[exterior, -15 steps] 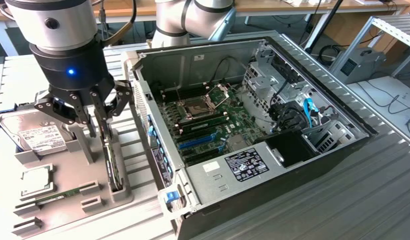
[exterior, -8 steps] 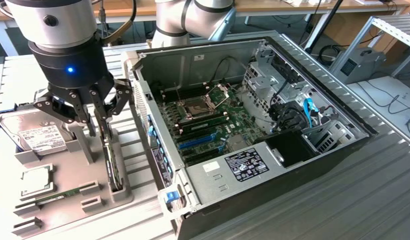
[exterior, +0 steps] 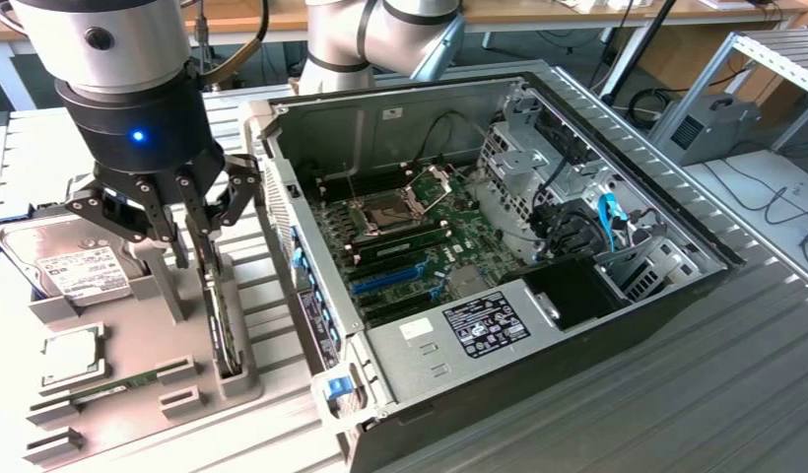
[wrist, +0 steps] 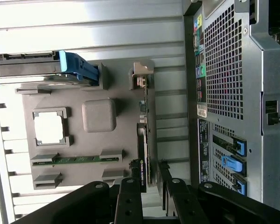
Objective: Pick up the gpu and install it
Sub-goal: 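Pick up the gpu and move the gpu toward the slot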
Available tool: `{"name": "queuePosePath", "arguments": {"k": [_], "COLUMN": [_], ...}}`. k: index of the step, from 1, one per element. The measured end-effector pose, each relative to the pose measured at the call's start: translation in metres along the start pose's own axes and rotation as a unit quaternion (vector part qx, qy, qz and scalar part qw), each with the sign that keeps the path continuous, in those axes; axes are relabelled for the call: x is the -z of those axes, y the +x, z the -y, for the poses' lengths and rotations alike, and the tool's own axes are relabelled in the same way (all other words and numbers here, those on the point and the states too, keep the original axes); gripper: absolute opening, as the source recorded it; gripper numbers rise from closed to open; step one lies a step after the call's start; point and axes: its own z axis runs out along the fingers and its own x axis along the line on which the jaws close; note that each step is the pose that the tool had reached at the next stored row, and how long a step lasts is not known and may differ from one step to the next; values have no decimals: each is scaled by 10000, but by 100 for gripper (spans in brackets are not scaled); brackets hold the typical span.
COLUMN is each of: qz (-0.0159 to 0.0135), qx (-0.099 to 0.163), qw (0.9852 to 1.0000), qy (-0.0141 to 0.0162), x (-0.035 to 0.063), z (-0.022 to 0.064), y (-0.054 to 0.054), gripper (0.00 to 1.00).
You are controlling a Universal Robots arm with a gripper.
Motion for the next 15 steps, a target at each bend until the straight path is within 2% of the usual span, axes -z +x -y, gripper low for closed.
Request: {"name": "queuePosePath", "arguments": {"k": [9, 10, 11, 12, 15], "qz": [0, 0, 0, 0, -8], "qx": [0, 0, 0, 0, 0], "qw": [10000, 10000, 10000, 10000, 10000], "qy": [0, 0, 0, 0, 1], "x": [0, 0, 0, -1, -58], "z": [0, 0, 0, 0, -2], "y": [0, 0, 0, 0, 2], "gripper": [28, 35, 35, 42, 42]}}
